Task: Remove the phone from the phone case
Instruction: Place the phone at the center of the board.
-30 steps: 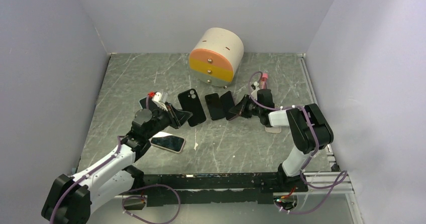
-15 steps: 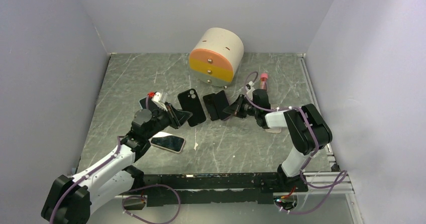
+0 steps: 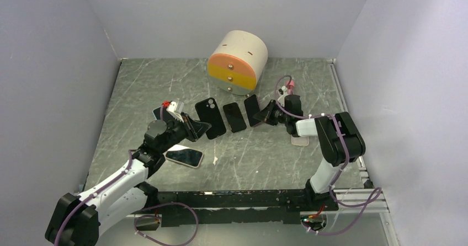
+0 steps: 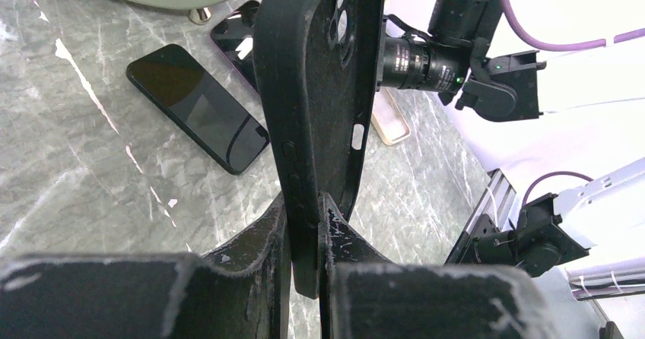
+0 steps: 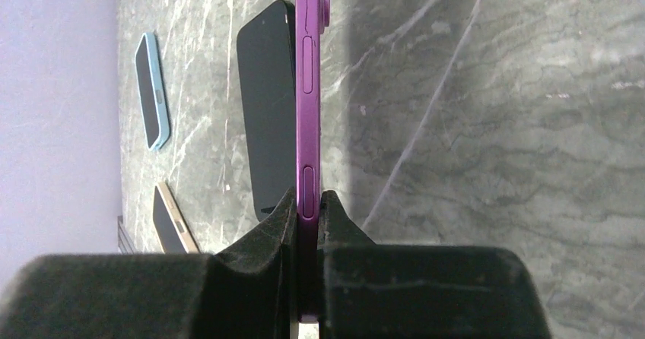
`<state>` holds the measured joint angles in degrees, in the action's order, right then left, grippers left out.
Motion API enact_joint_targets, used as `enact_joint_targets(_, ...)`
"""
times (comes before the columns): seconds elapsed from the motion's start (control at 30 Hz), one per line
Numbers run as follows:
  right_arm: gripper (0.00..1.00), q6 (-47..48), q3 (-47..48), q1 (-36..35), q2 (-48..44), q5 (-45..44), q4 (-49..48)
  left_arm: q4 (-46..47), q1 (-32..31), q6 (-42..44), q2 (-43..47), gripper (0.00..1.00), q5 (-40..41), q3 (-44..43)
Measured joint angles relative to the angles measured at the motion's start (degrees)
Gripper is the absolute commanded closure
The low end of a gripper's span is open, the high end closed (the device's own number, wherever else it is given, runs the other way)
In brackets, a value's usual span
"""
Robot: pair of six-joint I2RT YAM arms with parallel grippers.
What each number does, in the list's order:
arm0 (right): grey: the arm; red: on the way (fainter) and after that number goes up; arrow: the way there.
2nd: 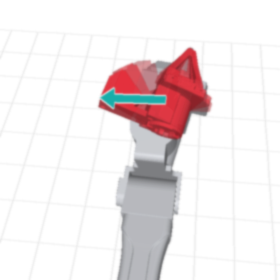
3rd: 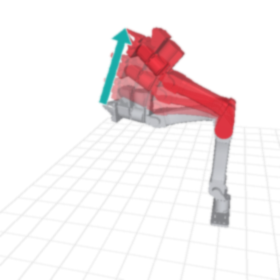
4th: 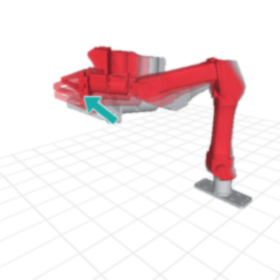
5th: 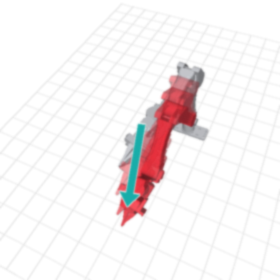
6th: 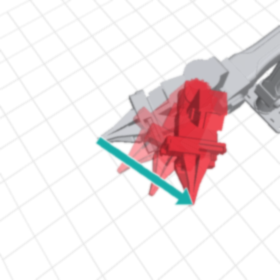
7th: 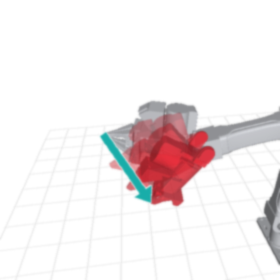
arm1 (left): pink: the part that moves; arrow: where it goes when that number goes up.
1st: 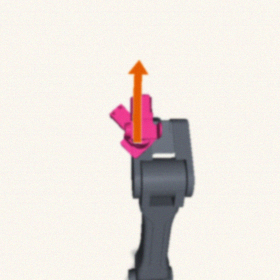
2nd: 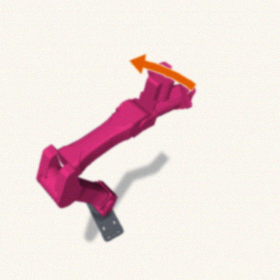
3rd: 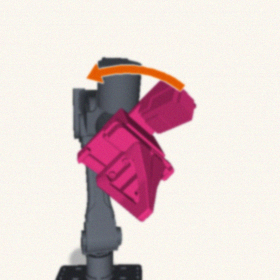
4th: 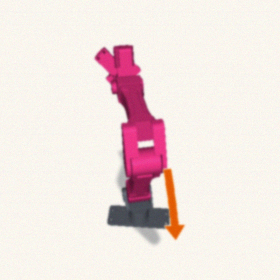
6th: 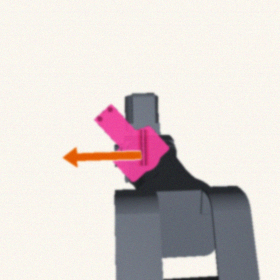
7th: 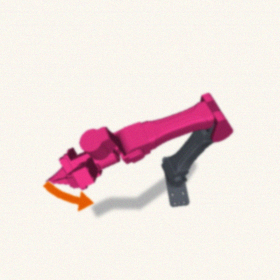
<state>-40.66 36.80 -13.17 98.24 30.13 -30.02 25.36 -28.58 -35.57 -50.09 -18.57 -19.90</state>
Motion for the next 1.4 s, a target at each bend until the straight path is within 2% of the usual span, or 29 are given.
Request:
enact_joint_targets(0.4, 0.98, 0.20, 3.67, -0.04, 5.92, 2.69, -0.04, 0.04, 0.00, -0.02, 0.00, 0.97, -0.02, 0.00)
enact_joint_targets(0.57, 0.88, 1.38, 4.74, -0.35, 6.03, 3.98, 1.53, 0.07, 0.00, -0.02, -0.04, 0.98, -0.04, 0.00)
enact_joint_targets(0.8, 0.66, 4.87, 5.84, -0.63, 6.01, 4.61, 5.81, 0.09, 0.00, -0.04, -0.11, 0.97, -0.04, 0.00)
enact_joint_targets(1.07, 0.42, 10.27, 7.52, -0.76, 3.80, 0.98, 12.57, 0.07, 0.00, -0.02, -0.11, 0.97, -0.04, 0.00)
enact_joint_targets(1.17, 0.38, 11.89, 8.31, -0.76, 2.99, -0.96, 14.34, 0.07, 0.00, -0.02, -0.11, 0.98, -0.04, 0.00)
enact_joint_targets(1.4, 0.37, 14.93, 10.36, -0.90, 2.91, -4.83, 16.92, 0.07, 0.00, -0.02, -0.15, 0.97, -0.04, 0.00)
